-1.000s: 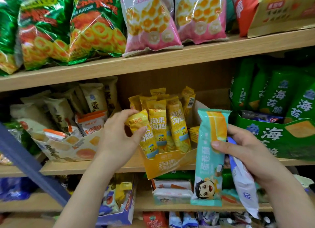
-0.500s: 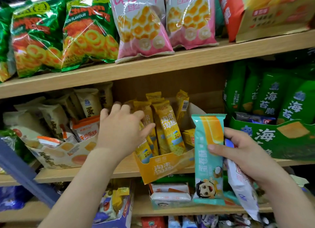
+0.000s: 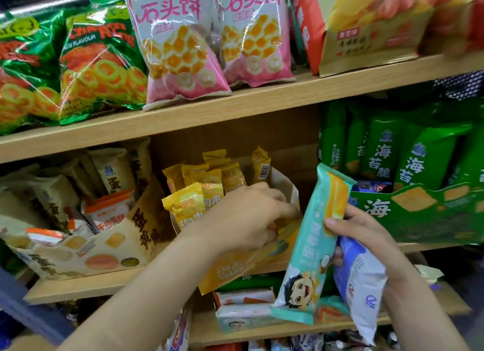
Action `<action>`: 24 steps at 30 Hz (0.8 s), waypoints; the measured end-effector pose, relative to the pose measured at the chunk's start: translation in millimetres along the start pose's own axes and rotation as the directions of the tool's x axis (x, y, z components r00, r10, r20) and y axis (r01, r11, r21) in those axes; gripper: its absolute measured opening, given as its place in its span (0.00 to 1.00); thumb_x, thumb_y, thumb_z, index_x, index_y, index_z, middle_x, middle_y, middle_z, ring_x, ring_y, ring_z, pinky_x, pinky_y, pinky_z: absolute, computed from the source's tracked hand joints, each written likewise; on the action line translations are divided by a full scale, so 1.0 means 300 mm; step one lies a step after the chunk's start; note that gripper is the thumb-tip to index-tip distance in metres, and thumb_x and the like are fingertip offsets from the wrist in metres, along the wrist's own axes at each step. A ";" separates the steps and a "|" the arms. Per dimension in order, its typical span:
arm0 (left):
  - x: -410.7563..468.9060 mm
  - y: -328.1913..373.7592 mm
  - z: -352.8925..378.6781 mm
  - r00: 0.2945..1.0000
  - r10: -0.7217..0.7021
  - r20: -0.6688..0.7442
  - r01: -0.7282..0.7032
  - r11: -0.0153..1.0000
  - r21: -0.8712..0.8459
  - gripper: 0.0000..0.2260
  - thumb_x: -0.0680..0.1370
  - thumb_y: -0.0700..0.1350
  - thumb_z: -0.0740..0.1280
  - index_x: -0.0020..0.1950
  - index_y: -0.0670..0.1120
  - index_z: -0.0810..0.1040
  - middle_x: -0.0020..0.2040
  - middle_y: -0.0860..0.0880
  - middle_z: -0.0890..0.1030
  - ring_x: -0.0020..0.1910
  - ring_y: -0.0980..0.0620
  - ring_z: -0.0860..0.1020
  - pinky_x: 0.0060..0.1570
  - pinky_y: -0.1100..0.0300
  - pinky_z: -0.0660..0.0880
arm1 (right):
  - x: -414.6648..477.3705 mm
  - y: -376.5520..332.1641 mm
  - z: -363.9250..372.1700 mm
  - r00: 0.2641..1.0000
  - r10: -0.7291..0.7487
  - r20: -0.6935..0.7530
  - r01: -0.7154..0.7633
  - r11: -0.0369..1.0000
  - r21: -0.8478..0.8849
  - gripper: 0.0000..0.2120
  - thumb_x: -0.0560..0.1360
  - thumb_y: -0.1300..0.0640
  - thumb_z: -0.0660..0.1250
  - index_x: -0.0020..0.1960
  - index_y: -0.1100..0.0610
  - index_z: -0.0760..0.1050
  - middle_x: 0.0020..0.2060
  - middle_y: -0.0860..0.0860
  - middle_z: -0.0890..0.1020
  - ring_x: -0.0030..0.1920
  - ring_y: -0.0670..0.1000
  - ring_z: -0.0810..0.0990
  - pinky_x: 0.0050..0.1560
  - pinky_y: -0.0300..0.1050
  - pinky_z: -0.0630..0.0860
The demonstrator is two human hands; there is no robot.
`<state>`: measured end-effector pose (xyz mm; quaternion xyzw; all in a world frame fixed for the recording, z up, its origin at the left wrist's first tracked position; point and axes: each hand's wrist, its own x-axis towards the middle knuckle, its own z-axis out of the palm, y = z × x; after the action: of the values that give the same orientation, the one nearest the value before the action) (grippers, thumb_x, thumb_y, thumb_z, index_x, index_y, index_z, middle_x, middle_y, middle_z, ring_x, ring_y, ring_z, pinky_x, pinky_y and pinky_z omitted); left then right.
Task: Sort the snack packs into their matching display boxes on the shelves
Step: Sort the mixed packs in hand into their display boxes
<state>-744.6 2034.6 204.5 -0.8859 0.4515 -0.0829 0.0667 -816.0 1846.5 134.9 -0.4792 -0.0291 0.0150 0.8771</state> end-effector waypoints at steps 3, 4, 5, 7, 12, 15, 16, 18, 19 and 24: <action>-0.029 -0.017 0.014 0.998 -0.030 -0.059 0.032 0.999 0.032 0.24 0.72 0.47 0.67 0.68 0.58 0.72 0.62 0.57 0.77 0.62 0.52 0.71 0.57 0.50 0.72 | -0.010 -0.022 0.014 0.996 0.014 0.084 -0.003 0.991 -0.135 0.11 0.64 0.70 0.72 0.42 0.57 0.85 0.36 0.58 0.84 0.29 0.51 0.83 0.26 0.38 0.77; -0.045 -0.027 0.016 0.997 -0.045 -0.060 0.046 0.999 0.013 0.24 0.73 0.46 0.67 0.68 0.57 0.72 0.62 0.57 0.77 0.62 0.53 0.72 0.59 0.50 0.71 | -0.009 -0.032 0.019 0.988 0.023 0.153 0.018 0.966 -0.259 0.11 0.66 0.68 0.73 0.45 0.56 0.85 0.41 0.56 0.86 0.37 0.52 0.86 0.34 0.39 0.80; -0.064 -0.036 0.015 0.997 -0.054 -0.060 0.053 0.998 -0.018 0.23 0.74 0.44 0.66 0.68 0.57 0.72 0.61 0.57 0.78 0.62 0.55 0.73 0.60 0.51 0.71 | -0.007 -0.045 0.032 0.976 0.047 0.211 0.044 0.912 -0.408 0.12 0.69 0.66 0.75 0.50 0.54 0.85 0.46 0.54 0.87 0.45 0.51 0.86 0.41 0.39 0.80; -0.104 -0.055 0.008 0.997 -0.059 -0.052 0.054 0.995 -0.089 0.22 0.75 0.41 0.66 0.66 0.59 0.73 0.60 0.58 0.79 0.60 0.57 0.75 0.61 0.52 0.73 | 0.017 -0.047 0.033 0.961 0.082 0.263 0.141 0.672 -0.727 0.14 0.74 0.62 0.74 0.57 0.49 0.81 0.51 0.46 0.86 0.52 0.46 0.84 0.50 0.39 0.79; -0.188 -0.132 -0.021 0.984 -0.175 -0.031 0.154 0.927 -0.341 0.21 0.78 0.37 0.66 0.64 0.61 0.75 0.61 0.63 0.78 0.63 0.62 0.73 0.63 0.58 0.73 | 0.038 0.008 0.090 0.950 0.124 0.286 0.251 0.241 -0.938 0.11 0.73 0.46 0.69 0.54 0.46 0.79 0.49 0.42 0.83 0.49 0.43 0.80 0.54 0.54 0.78; -0.223 -0.173 -0.040 0.963 -0.268 -0.039 0.215 0.843 -0.493 0.21 0.78 0.36 0.67 0.60 0.62 0.78 0.57 0.66 0.79 0.61 0.65 0.74 0.61 0.60 0.74 | 0.021 0.058 0.131 0.927 0.163 0.336 0.275 0.312 -0.910 0.11 0.75 0.47 0.69 0.56 0.47 0.78 0.52 0.40 0.82 0.52 0.42 0.79 0.58 0.51 0.76; -0.232 -0.181 -0.044 0.954 -0.297 -0.053 0.226 0.819 -0.527 0.20 0.78 0.37 0.67 0.59 0.63 0.78 0.56 0.67 0.79 0.61 0.67 0.74 0.60 0.62 0.74 | 0.013 0.073 0.148 0.914 0.182 0.363 0.286 0.348 -0.893 0.11 0.76 0.49 0.69 0.57 0.46 0.78 0.53 0.39 0.82 0.54 0.40 0.79 0.59 0.49 0.76; -0.244 -0.191 -0.045 0.939 -0.333 -0.081 0.232 0.792 -0.564 0.22 0.78 0.36 0.68 0.58 0.64 0.78 0.56 0.68 0.79 0.61 0.67 0.75 0.60 0.63 0.75 | -0.001 0.095 0.177 0.894 0.203 0.400 0.299 0.397 -0.868 0.11 0.76 0.51 0.70 0.59 0.45 0.79 0.54 0.37 0.82 0.55 0.38 0.78 0.61 0.45 0.75; -0.248 -0.191 -0.045 0.933 -0.350 -0.087 0.238 0.779 -0.580 0.23 0.78 0.35 0.67 0.58 0.64 0.78 0.56 0.67 0.80 0.61 0.66 0.75 0.59 0.62 0.75 | -0.003 0.103 0.183 0.893 0.201 0.402 0.294 0.416 -0.861 0.11 0.76 0.51 0.70 0.58 0.46 0.79 0.53 0.37 0.82 0.55 0.38 0.79 0.61 0.46 0.75; -0.259 -0.163 -0.067 0.941 -0.337 -0.038 0.246 0.758 -0.604 0.22 0.78 0.33 0.65 0.58 0.61 0.79 0.55 0.64 0.81 0.56 0.64 0.77 0.54 0.60 0.79 | -0.020 0.079 0.150 0.932 0.083 0.352 0.195 0.704 -0.683 0.10 0.74 0.56 0.73 0.54 0.49 0.82 0.51 0.44 0.85 0.54 0.45 0.83 0.56 0.47 0.80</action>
<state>-755.2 2125.0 226.7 -0.9132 0.3144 -0.0116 -0.2589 -825.0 1896.6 139.0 -0.7664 -0.2058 0.0619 0.6053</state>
